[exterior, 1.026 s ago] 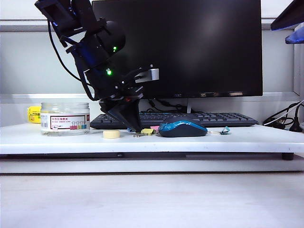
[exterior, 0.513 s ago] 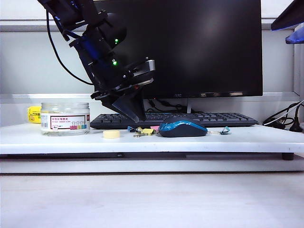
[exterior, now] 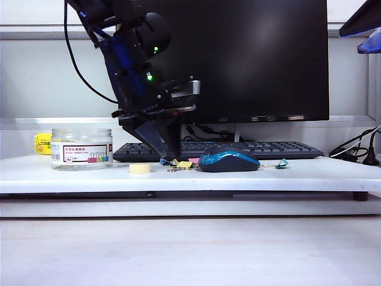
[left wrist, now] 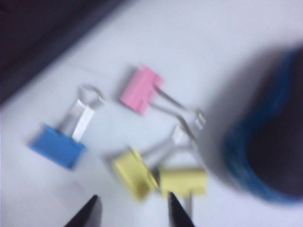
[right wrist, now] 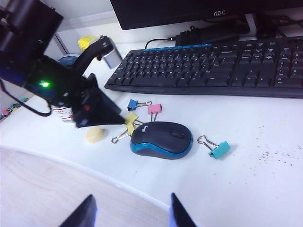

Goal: Pick up the clips with the largest number of clips of the same color on the table and place them in a round transparent plastic box.

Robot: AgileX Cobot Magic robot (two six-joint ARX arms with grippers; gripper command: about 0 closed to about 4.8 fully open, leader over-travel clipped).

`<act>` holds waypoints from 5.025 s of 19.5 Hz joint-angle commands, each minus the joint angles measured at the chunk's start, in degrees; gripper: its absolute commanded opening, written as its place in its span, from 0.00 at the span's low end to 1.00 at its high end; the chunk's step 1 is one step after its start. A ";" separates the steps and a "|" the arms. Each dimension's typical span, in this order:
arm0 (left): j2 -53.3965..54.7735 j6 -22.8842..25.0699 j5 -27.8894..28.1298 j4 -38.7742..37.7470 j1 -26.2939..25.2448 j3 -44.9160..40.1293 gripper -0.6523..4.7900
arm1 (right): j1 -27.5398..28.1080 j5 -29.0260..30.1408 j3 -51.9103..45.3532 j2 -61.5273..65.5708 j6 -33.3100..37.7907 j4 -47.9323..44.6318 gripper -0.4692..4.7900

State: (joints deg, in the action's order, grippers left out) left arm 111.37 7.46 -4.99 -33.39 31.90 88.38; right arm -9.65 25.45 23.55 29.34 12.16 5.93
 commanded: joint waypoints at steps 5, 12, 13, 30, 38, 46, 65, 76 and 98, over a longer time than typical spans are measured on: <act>-1.29 1.90 -4.26 -6.16 0.46 0.28 0.63 | 0.02 -0.02 0.26 -0.02 -0.24 -1.05 0.47; -1.29 0.46 -1.20 -2.21 4.26 0.28 0.74 | 0.02 0.15 0.26 -0.04 -0.22 -1.05 0.47; -1.27 0.35 -1.22 -1.64 4.46 0.28 0.74 | 0.02 0.15 0.26 -0.04 -0.22 -1.05 0.47; 1.46 -0.42 1.22 2.67 4.26 0.26 0.52 | 0.02 0.17 0.28 -0.07 -0.22 -1.05 0.47; 3.72 -0.87 1.36 1.77 4.33 0.15 0.51 | 0.02 0.15 0.28 -0.07 -0.22 -1.05 0.47; 3.65 -0.87 1.33 1.66 4.33 0.17 0.32 | 0.02 0.15 0.28 -0.07 -0.22 -1.05 0.47; -11.78 4.11 8.04 -11.30 -9.73 0.26 0.32 | 0.00 1.49 0.28 -0.04 -0.20 -1.05 0.47; -11.37 5.64 12.02 -8.72 -12.24 0.15 0.36 | 0.02 1.49 0.26 -0.04 -0.20 -1.05 0.47; -12.02 23.63 -11.74 -8.63 -12.22 0.00 0.61 | 0.00 1.66 0.26 -0.04 -0.20 -1.05 0.47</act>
State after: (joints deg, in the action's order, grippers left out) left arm 99.61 26.83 -12.10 -41.74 19.73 88.36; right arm -9.63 26.81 23.55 29.32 12.16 5.93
